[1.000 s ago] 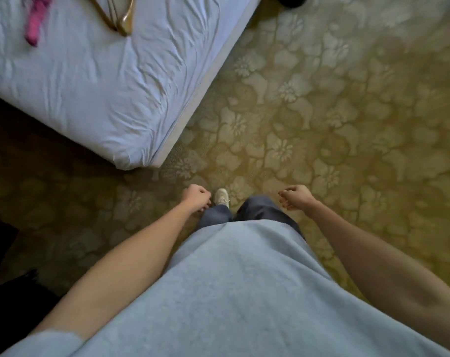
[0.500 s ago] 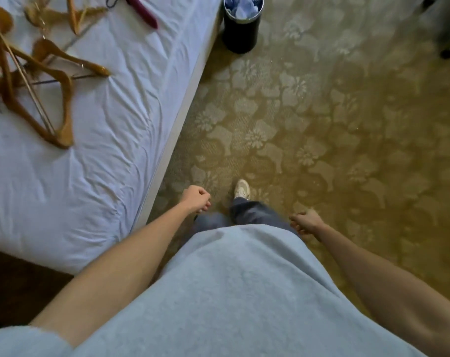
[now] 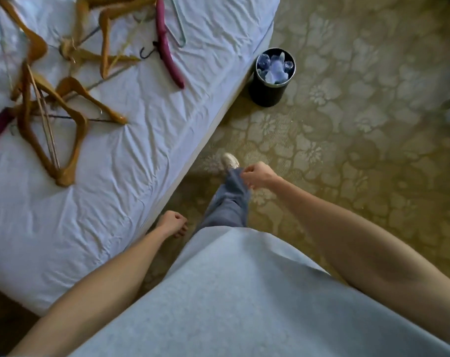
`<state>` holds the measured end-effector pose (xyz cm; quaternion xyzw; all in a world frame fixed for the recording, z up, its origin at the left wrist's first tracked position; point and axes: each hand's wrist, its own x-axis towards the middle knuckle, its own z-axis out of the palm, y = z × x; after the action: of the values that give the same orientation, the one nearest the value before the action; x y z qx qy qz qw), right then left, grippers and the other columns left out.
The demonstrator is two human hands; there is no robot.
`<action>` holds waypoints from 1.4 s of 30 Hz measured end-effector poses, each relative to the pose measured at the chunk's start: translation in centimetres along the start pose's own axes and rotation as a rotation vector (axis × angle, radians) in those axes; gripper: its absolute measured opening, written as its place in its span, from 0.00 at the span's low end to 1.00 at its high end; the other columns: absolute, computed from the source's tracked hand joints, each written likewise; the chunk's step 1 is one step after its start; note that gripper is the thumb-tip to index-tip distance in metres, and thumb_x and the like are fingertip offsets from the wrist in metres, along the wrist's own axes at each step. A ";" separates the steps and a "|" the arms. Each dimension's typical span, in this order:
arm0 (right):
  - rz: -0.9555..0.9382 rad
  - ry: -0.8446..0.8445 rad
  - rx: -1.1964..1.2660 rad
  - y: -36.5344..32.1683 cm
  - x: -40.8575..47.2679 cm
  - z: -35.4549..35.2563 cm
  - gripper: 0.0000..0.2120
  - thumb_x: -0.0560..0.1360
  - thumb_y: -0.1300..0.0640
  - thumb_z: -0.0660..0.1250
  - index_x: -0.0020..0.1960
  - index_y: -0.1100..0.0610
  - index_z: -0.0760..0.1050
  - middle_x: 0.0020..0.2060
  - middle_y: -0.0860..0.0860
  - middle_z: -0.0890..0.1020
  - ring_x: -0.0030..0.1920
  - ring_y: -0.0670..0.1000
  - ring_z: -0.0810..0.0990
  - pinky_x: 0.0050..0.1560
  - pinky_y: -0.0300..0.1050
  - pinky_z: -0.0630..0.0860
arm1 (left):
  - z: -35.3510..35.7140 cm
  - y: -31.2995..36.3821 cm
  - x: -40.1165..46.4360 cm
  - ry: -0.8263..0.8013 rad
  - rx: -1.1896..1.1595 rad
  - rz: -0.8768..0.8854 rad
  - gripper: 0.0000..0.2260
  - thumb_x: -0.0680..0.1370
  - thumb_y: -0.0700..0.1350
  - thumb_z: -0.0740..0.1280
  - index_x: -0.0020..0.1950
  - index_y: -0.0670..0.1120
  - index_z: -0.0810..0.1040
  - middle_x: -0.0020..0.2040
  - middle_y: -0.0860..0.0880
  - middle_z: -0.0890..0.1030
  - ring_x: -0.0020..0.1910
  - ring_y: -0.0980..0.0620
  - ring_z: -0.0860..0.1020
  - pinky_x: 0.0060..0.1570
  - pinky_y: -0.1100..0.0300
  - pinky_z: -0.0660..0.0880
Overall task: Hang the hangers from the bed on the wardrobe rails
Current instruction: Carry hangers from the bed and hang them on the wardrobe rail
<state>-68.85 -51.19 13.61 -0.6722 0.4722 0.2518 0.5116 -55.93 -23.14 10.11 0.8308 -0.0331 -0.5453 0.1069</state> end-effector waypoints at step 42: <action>-0.247 -0.266 -0.759 -47.5 46.2 -19.0 0.12 0.72 0.61 0.63 0.46 0.65 0.83 0.40 0.59 0.87 0.37 0.55 0.85 0.47 0.52 0.85 | -31.9 41.0 27.1 0.355 -0.718 -0.350 0.09 0.76 0.46 0.66 0.38 0.44 0.81 0.40 0.47 0.84 0.41 0.45 0.83 0.40 0.56 0.78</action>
<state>-9.44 -84.79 3.66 -0.8260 0.1917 0.4295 0.3107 -13.36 -63.31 6.69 0.8148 0.3188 -0.3808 0.2990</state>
